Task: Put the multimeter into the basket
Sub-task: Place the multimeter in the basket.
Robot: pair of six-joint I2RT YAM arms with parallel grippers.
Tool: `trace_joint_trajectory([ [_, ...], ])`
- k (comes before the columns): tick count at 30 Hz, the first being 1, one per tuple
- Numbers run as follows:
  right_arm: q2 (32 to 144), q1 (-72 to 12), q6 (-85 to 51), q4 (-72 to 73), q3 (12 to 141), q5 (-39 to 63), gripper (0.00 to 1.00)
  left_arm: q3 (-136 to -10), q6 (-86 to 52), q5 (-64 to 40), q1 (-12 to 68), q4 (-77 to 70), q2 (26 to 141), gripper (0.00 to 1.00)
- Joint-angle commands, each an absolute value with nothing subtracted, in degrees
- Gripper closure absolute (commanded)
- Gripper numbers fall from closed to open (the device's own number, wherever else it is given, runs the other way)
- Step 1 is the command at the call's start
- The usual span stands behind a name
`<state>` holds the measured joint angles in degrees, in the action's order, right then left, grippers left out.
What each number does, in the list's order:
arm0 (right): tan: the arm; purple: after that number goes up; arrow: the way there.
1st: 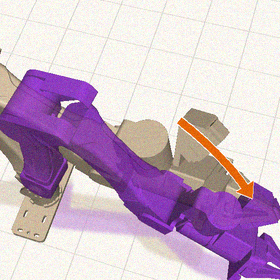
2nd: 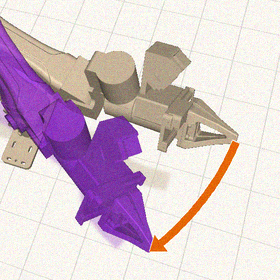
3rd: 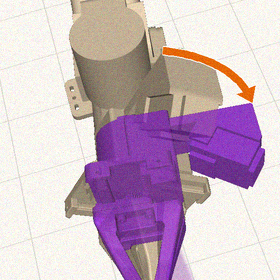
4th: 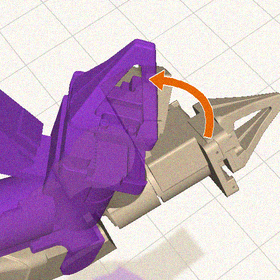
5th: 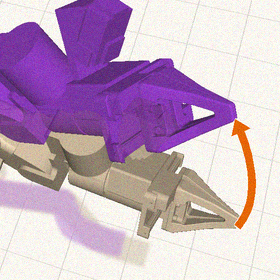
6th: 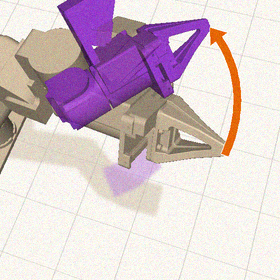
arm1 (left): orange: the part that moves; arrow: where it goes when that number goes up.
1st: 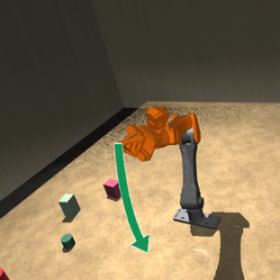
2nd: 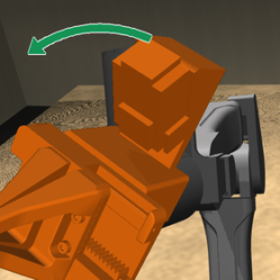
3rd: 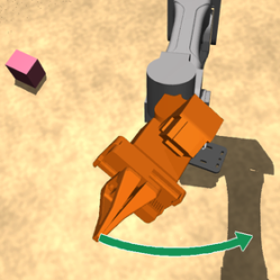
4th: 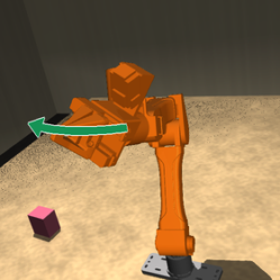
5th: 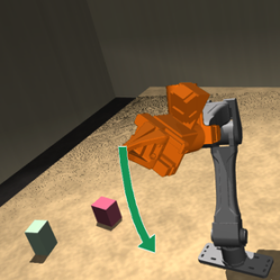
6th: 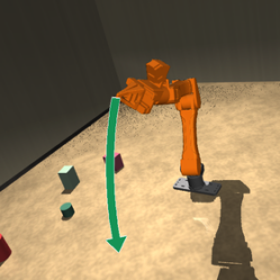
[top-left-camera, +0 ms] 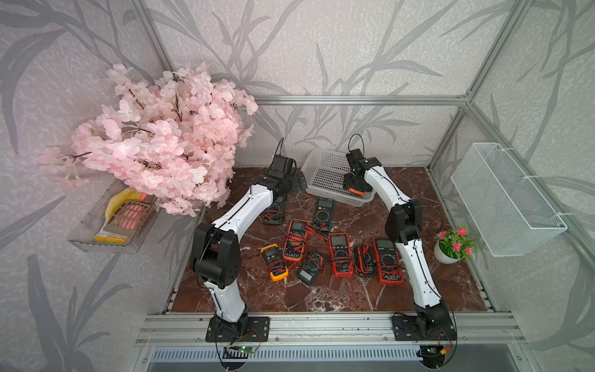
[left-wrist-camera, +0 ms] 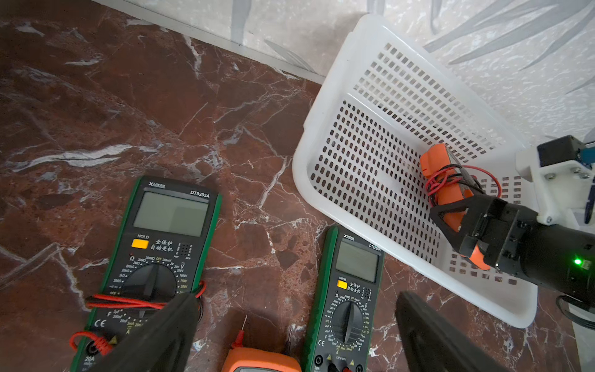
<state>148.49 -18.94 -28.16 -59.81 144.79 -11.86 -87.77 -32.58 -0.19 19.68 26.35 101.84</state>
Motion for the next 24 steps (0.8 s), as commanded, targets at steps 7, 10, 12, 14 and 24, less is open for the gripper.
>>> trace_joint_trajectory([
  [7,147.85,-18.72,-29.3,-64.78,148.71,-18.33,0.01,-85.21,-33.34,-2.01,19.16,24.84,98.71,0.0],
  [10,148.78,-18.72,-29.88,-66.39,150.49,-19.49,0.01,-84.93,-33.38,-2.59,19.07,24.59,98.47,0.0],
  [12,148.35,-18.71,-30.34,-66.45,150.35,-19.43,0.01,-84.74,-33.24,-2.77,18.98,24.65,98.26,0.0],
  [14,147.61,-18.72,-30.6,-65.99,150.03,-18.57,0.01,-84.73,-32.92,-2.92,18.94,24.85,97.99,0.0],
  [24,140.84,-18.72,-31.06,-65.27,148.57,-14.05,0.01,-84.55,-30.42,-3.23,19.31,26.5,97.7,0.0],
])
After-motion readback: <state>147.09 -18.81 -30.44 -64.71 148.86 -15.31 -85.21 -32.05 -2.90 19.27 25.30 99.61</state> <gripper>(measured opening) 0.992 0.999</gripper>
